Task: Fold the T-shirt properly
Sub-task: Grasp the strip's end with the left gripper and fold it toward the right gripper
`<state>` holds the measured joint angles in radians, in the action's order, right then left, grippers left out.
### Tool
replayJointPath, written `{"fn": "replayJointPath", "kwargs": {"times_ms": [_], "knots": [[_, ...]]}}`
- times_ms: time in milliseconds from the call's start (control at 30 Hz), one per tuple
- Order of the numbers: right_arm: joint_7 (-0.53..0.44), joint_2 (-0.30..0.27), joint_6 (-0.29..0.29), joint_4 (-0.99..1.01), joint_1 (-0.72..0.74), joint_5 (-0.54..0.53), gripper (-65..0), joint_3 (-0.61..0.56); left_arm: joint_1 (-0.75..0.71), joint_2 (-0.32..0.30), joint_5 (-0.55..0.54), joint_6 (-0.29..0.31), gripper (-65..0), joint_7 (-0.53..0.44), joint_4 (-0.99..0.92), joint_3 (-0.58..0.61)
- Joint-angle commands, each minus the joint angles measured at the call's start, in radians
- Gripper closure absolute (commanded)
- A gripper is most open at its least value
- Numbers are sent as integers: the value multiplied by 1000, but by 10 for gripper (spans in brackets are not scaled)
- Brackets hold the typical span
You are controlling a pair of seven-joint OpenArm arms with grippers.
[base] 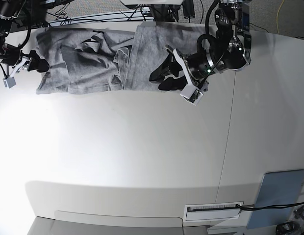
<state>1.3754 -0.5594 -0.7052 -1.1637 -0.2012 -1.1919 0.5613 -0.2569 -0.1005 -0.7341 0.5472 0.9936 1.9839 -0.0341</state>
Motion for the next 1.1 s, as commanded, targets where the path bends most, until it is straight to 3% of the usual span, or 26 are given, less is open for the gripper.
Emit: {"fn": "replayJointPath", "kwargs": {"times_ms": [0,167,400,567,700,900,967,1067], "knots": [[21,-14,7,0,-1,2,-401,0,5,0,-21,5,-223,-24,20,-1],[21,-14,7,0,-1,-100,-401,0,5,0,-21,5,-223,-24,20,-1],[21,-14,7,0,-1,-102,-401,-13,5,0,-21,5,-223,-24,20,-1],[21,-14,7,0,-1,-102,-401,-137,5,0,-19,5,-223,-24,20,-1],[21,-14,7,0,-1,-102,-401,-222,5,0,45,4,-223,-24,20,-1],[21,-14,7,0,-1,-102,-394,-237,5,0,54,4,-223,-25,20,-1],[21,-14,7,0,-1,-102,-340,-237,5,0,54,4,-223,-25,20,-1],[21,-14,7,0,-1,-101,-180,-237,5,0,54,4,-223,-25,20,-1]]}}
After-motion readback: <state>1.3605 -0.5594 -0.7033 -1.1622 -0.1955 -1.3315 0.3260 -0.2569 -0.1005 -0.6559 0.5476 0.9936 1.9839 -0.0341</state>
